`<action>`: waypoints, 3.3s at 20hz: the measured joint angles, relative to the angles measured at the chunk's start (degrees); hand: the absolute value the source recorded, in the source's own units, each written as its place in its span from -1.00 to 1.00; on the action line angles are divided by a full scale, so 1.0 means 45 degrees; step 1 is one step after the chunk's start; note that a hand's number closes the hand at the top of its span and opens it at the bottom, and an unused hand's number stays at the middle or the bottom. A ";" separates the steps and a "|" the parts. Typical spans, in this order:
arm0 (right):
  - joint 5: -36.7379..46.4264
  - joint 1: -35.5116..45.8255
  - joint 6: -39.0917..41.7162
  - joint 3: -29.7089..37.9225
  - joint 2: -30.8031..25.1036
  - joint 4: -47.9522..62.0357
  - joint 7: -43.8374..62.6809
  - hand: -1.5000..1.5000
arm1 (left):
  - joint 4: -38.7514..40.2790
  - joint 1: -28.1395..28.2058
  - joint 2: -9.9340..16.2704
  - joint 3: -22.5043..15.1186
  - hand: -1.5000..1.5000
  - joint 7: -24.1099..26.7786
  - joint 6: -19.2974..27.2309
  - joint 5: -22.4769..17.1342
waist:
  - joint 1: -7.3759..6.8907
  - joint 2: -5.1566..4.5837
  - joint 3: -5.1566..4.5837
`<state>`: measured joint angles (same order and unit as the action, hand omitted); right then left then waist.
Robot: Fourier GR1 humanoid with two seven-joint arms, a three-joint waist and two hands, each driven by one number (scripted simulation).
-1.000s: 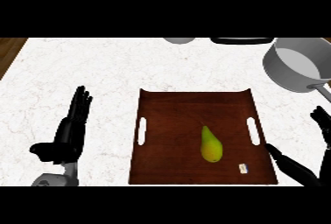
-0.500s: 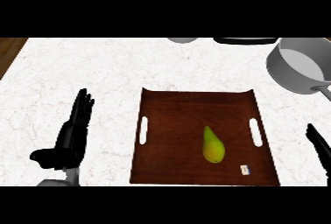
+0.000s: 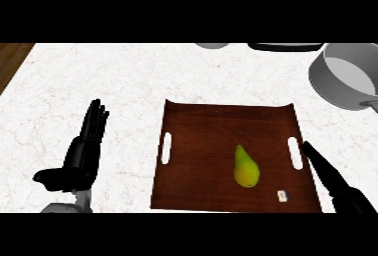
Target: Pick the pear from the tray and place it in the pot
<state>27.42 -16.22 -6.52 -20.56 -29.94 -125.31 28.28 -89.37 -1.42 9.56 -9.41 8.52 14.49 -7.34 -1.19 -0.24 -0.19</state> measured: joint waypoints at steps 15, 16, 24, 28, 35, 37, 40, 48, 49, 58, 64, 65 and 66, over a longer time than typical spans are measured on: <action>0.1316 0.3282 0.2542 -0.1343 0.2930 0.3074 0.3500 -1.00 | -0.0188 0.0400 -0.0412 0.0319 0.00 -0.0093 -0.0327 0.0393 | 0.0224 0.0051 0.0042; 0.1438 0.3326 0.2467 -0.1355 0.3133 0.3428 0.3297 -1.00 | -0.0297 0.0384 -0.0467 0.0300 0.00 -0.0221 -0.0290 0.0486 | 0.0229 0.0056 0.0039; 0.2065 0.3466 0.2666 -0.0986 0.3932 0.4670 0.2423 -1.00 | -0.0349 0.0353 -0.0753 0.0619 0.00 -0.0298 -0.0543 0.0736 | 0.0258 0.0058 0.0042; 0.2387 0.3545 0.2401 -0.0607 0.4286 0.5820 0.1632 -1.00 | -0.0322 0.0224 -0.0879 0.0775 0.00 -0.0438 -0.0647 0.0873 | 0.0256 0.0055 0.0044; 0.3089 0.3710 0.2003 -0.0521 0.5029 0.7194 0.0694 1.00 | -0.0545 0.0523 -0.0943 0.1005 0.00 -0.0480 -0.1061 0.0935 | 0.0248 0.0058 0.0042; 0.3500 0.4070 0.1607 -0.0453 0.5046 0.7603 0.0263 1.00 | -0.0312 0.0343 -0.1080 0.0997 0.00 -0.0357 -0.0974 0.1051 | 0.0249 0.0059 0.0038; 0.3984 0.4157 0.0939 -0.0270 0.4958 0.7782 -0.0339 1.00 | -0.0466 0.0399 -0.0958 0.1155 0.00 -0.0426 -0.1106 0.1000 | 0.0249 0.0070 0.0035; 0.4951 0.4068 0.0402 -0.0050 0.5179 0.7703 -0.1047 1.00 | -0.0139 0.0063 -0.1230 0.1304 0.00 -0.0494 -0.1137 0.1274 | 0.0270 0.0078 0.0030; 0.5108 0.4073 0.0260 0.0001 0.5190 0.7706 -0.1115 1.00 | 0.0027 -0.0049 -0.1230 0.1369 0.00 -0.0410 -0.1149 0.1309 | 0.0272 0.0073 0.0032; 0.6341 0.8354 0.1785 0.0558 0.4791 1.1116 -0.1305 1.00 | 0.0036 -0.0239 -0.1180 0.1436 0.00 -0.0446 -0.1435 0.1216 | -0.0046 -0.0017 0.0039; 0.7236 1.0014 0.1489 0.0729 0.4886 1.1048 -0.1255 1.00 | -0.0482 0.0435 -0.1480 0.1041 0.00 -0.0466 -0.1186 0.1537 | 0.0120 0.0047 0.0043; 0.7402 1.0092 0.1234 0.0742 0.4921 1.0904 -0.1256 1.00 | -0.0477 0.0487 -0.1582 0.0961 0.00 -0.0439 -0.1110 0.1601 | 0.0142 0.0054 0.0042; 0.7604 1.0226 0.1206 0.0682 0.4972 1.0536 -0.1069 1.00 | -0.0462 0.0358 -0.1502 0.1083 0.00 -0.0534 -0.1164 0.1523 | 0.0182 0.0061 0.0042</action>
<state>61.63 29.80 -1.09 -17.49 -7.57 -77.90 23.47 -91.45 0.19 2.80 -4.54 6.12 9.25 -0.48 -0.37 0.04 -0.01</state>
